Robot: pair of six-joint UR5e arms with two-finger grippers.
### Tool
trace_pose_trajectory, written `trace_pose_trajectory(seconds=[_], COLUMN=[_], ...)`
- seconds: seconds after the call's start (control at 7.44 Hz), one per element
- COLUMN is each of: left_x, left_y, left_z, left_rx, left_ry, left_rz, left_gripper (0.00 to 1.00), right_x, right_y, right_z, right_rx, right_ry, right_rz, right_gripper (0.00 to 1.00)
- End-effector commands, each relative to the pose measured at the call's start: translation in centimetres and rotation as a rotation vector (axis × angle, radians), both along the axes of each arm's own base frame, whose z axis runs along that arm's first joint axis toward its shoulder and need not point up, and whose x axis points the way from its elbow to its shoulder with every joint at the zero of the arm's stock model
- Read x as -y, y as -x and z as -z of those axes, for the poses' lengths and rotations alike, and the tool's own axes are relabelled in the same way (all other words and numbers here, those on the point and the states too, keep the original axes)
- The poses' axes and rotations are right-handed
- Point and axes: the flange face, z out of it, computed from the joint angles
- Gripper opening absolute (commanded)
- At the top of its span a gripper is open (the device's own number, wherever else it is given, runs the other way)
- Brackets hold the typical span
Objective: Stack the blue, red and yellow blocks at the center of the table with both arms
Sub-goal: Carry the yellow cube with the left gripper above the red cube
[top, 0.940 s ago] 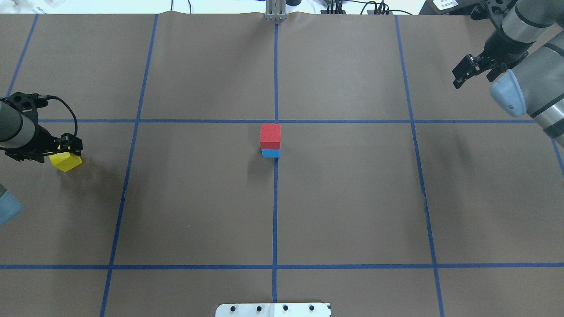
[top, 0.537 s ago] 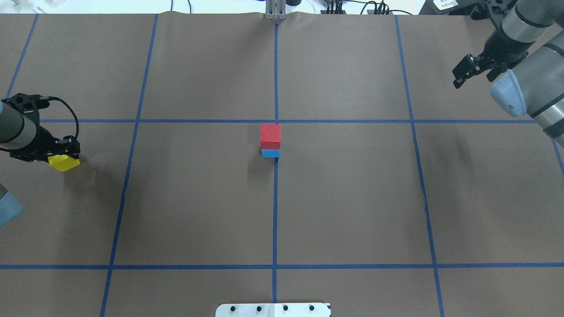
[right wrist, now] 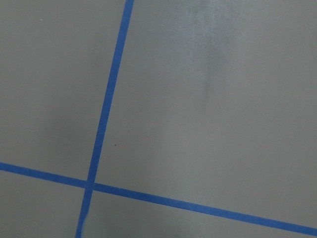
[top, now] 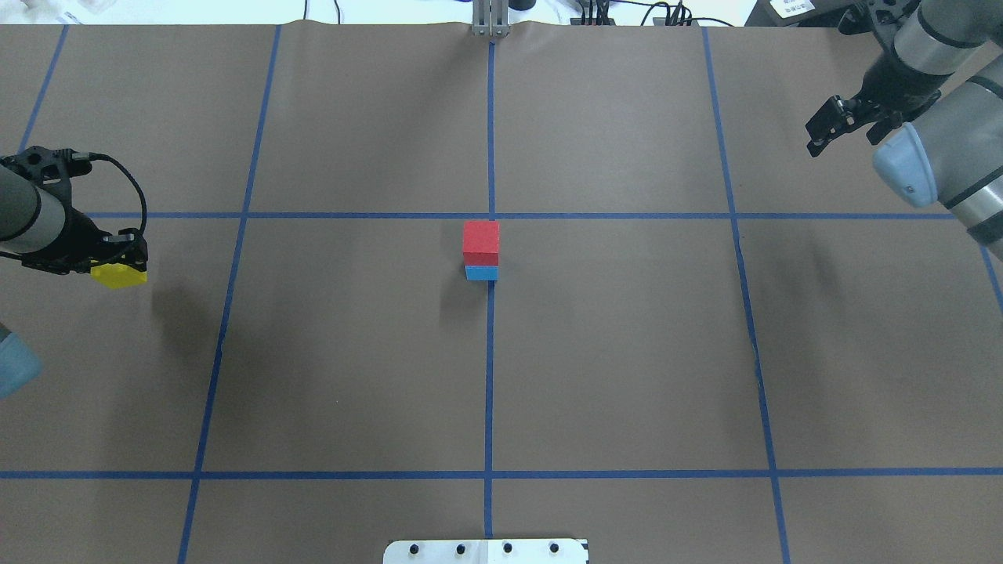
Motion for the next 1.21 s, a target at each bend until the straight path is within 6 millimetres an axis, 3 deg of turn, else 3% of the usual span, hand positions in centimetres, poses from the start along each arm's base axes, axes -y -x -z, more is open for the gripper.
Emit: trace_pose_trajectory(seconds=[0.0, 0.13, 0.27, 0.4, 0.54, 0.67, 0.81, 1.07], left_x=[3.1, 4.5, 3.4, 5.2, 7.2, 8.4, 8.0, 5.8], left_y=[-2.7, -5.8, -10.0, -13.3, -18.4, -22.2, -24.6, -27.4], left_z=[13.4, 21.8, 27.7, 31.6, 36.8, 40.1, 41.0, 40.4], left_rx=[-0.030, -0.025, -0.034, -0.047, -0.046, -0.035, -0.022, -0.011], left_ry=[-0.049, -0.048, -0.059, -0.079, -0.079, -0.069, -0.090, -0.117], left_rz=[-0.017, -0.040, -0.102, -0.122, -0.153, -0.180, -0.240, -0.282], left_gripper=[0.00, 0.00, 0.00, 0.00, 0.00, 0.00, 0.00, 0.00], right_x=[0.0, 0.1, 0.1, 0.2, 0.2, 0.2, 0.2, 0.3], right_y=[0.0, -0.1, -0.2, -0.4, -0.5, -0.5, -0.5, -0.4], right_z=[0.0, -0.1, -0.1, -0.1, -0.3, -0.5, -0.6, -0.5], right_rx=[0.000, -0.001, -0.001, -0.001, -0.003, -0.004, -0.005, -0.005], right_ry=[0.002, 0.003, 0.004, 0.004, 0.009, 0.011, 0.014, 0.013], right_rz=[-0.001, -0.001, -0.004, -0.007, -0.009, -0.010, -0.010, -0.011], right_gripper=[0.99, 0.99, 0.99, 0.99, 0.99, 0.99, 0.99, 0.99])
